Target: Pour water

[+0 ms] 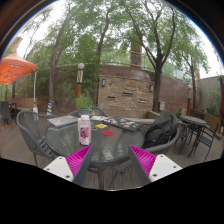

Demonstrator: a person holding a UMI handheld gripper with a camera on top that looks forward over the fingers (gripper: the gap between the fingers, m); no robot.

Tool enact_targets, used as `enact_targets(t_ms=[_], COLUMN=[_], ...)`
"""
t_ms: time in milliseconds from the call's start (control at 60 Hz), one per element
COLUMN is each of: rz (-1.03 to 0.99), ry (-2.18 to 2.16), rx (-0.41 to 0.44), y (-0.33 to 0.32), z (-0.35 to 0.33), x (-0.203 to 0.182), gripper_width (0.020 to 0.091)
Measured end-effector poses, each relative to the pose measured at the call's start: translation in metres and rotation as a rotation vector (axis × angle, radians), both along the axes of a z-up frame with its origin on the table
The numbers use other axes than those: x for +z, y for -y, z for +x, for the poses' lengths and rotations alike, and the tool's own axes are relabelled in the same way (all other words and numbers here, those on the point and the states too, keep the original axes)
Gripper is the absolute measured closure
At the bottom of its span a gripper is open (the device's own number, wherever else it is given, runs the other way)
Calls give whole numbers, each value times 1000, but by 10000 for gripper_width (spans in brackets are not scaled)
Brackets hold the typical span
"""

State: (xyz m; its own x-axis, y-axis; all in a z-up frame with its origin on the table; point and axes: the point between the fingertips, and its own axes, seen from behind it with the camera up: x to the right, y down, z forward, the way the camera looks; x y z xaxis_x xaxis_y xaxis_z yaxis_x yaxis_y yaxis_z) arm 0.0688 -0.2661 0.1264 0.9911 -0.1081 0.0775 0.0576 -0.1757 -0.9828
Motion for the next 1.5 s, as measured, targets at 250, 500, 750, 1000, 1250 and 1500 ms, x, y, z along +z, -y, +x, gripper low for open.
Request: enact_targets(t_ms=[250,500,750,1000,1250,1500], rz=[-13,-26,-2,18,65,64], ry=[-64,-55,-105,-108,-85,-30], rx=[-35,16,40,11,-11,-10], y=[-22,-74,-189,-268,-285,-290], z=[19,-21,-84,-102,-99,-86], x=[5,-22,-36,-34,-33,-27], gripper_width=[297,291,286,292,588,653])
